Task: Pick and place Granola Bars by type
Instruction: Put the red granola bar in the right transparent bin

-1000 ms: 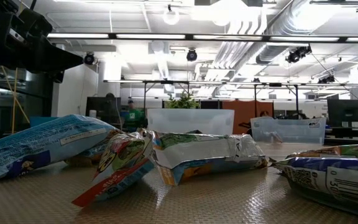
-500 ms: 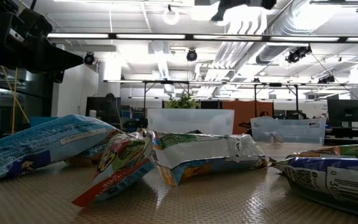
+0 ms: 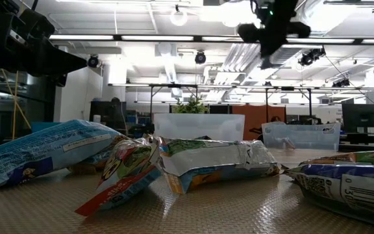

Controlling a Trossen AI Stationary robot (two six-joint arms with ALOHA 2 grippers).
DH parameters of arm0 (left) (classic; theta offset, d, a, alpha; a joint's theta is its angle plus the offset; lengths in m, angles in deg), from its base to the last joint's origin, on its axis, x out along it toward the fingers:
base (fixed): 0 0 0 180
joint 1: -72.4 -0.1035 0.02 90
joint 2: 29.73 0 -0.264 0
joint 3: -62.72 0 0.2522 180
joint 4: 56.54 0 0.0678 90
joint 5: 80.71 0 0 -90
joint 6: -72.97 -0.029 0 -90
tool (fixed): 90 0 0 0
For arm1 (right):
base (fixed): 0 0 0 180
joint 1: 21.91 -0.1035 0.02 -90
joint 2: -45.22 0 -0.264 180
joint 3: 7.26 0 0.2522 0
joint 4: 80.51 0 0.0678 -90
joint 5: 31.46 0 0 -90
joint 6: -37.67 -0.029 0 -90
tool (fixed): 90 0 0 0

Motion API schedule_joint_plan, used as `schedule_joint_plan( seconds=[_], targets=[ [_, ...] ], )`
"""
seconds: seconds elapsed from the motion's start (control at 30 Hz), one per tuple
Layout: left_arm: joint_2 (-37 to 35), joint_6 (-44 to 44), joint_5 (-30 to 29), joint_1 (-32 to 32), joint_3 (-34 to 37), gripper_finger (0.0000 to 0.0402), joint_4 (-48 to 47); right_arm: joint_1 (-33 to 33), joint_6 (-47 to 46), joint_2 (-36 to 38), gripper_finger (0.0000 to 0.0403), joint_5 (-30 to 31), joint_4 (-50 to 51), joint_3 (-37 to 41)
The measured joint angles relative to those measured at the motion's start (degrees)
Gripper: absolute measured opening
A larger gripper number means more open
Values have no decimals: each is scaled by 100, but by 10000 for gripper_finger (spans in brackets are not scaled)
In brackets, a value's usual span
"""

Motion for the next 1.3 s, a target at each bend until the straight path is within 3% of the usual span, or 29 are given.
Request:
schedule_joint_plan(
  seconds=[0.3, 0.53, 0.93, 1.3],
  targets=[
    [0, -1, -1, 0, 0, 1, 0, 1409, 169, -7, 37, -400, 512, 1],
    [0, -2, 0, 2, -1, 1, 0, 2134, 306, -444, 33, -926, 501, 0],
    [0, -2, -2, 0, -1, 1, 0, 2711, 1257, -1464, 38, -1662, 206, 0],
    [0, 0, -2, 1, 0, 1, 0, 2808, 2101, -2174, 42, -2268, 210, 0]
  ],
)
